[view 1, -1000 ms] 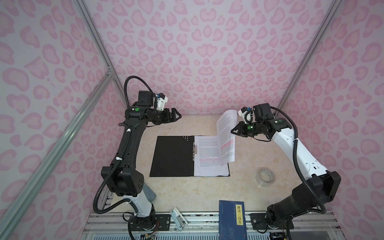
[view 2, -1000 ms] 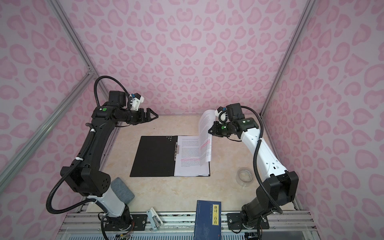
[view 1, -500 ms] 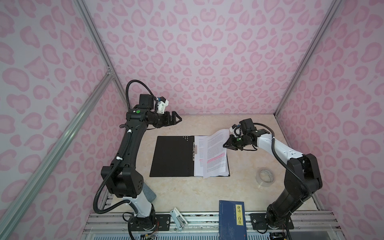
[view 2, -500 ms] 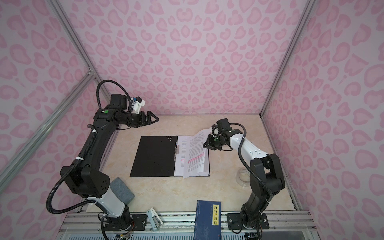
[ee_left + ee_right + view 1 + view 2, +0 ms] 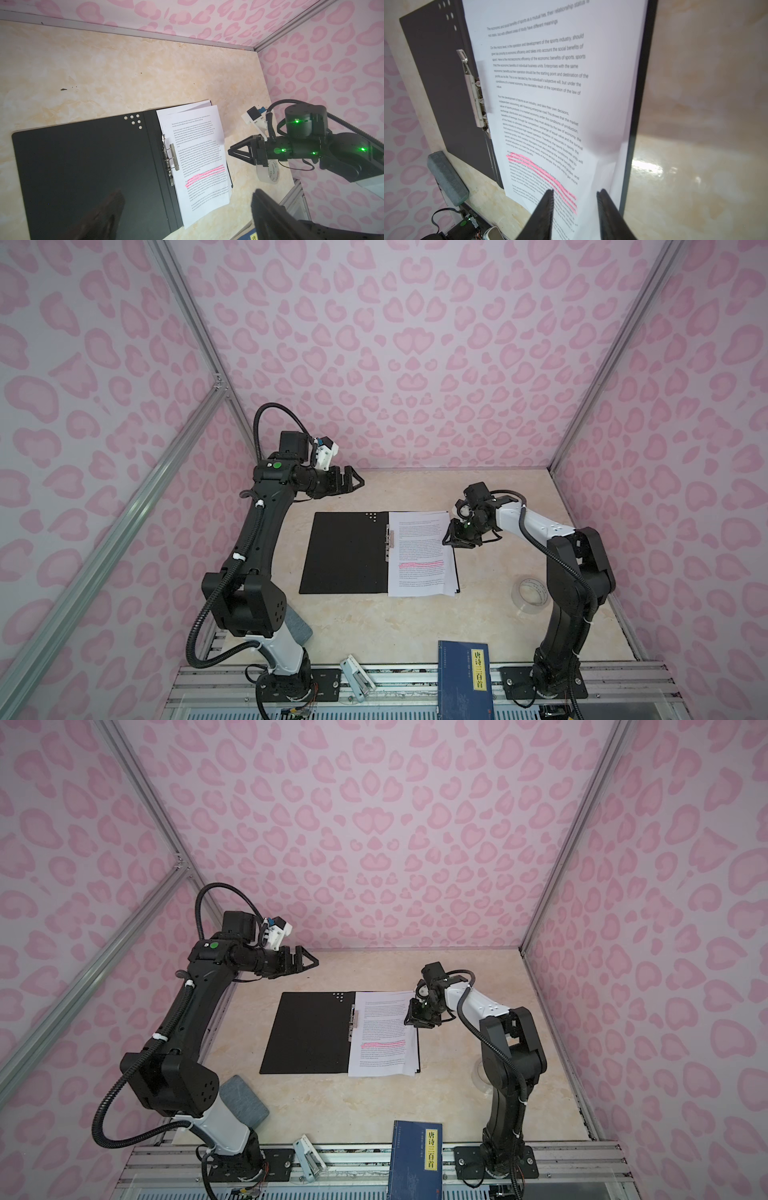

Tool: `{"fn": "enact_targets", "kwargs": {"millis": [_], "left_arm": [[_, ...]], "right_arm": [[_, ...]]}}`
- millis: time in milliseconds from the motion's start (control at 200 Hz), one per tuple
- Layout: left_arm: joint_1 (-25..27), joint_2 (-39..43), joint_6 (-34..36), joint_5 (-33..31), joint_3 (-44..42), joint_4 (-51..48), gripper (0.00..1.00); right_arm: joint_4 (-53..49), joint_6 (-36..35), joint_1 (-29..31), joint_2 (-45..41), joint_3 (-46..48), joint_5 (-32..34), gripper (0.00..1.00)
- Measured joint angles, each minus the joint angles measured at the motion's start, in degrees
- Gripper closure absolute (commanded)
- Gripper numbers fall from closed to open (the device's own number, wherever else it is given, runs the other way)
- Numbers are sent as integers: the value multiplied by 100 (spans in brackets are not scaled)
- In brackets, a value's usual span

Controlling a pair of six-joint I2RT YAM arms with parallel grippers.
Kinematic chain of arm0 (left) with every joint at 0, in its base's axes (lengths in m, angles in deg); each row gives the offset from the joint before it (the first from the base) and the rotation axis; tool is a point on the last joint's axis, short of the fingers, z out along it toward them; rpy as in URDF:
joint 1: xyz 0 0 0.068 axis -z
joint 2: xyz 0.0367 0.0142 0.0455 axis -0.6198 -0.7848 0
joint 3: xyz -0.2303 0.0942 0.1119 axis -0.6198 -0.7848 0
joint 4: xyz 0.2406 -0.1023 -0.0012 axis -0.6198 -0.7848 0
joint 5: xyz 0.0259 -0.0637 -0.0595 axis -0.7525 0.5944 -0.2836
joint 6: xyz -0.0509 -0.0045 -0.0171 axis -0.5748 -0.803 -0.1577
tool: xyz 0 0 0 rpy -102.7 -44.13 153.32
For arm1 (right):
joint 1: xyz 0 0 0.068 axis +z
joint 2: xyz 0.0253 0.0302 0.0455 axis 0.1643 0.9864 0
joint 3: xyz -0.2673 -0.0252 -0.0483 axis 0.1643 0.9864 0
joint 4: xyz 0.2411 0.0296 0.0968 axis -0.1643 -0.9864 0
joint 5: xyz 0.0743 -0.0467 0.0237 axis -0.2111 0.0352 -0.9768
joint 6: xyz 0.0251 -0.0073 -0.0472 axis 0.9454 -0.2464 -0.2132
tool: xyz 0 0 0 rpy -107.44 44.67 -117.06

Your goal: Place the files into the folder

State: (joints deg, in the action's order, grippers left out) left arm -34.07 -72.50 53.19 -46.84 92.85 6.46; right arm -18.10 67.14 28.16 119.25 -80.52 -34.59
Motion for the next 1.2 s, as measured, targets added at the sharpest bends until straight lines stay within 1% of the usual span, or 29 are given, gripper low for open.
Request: {"fn": "enact_targets", "kwargs": {"millis": [105, 220, 345, 485, 620, 785, 895, 1020, 1200], "left_arm": [[0, 17, -2, 17, -122, 2, 1], [26, 146, 66, -20, -376, 52, 1], [157, 293, 315, -225, -739, 105, 1], [365, 481, 715, -376, -1261, 166, 1], [570, 623, 1073, -422, -1781, 199, 1], [678, 664, 1290, -435, -2194, 214, 0], [704, 664, 1346, -389, -2332, 227, 0], [752, 664, 1408, -317, -2422, 229, 0], [780, 710, 1467, -282, -2503, 234, 0]], "right_arm": [[-105, -24, 13, 4, -87, 251, 61], [-236, -105, 61, -72, -122, 560, 70], [-286, -173, 170, -278, 11, 643, 78], [-264, -199, 450, -549, 452, 656, 84], [-177, -96, 824, -1034, 1119, 656, 88], [192, 256, 1357, -1624, 2020, 566, 89], [442, 507, 1670, -1738, 2398, 439, 89], [597, 649, 1893, -1718, 2511, 385, 89], [658, 686, 2046, -1593, 2435, 354, 88]]}}
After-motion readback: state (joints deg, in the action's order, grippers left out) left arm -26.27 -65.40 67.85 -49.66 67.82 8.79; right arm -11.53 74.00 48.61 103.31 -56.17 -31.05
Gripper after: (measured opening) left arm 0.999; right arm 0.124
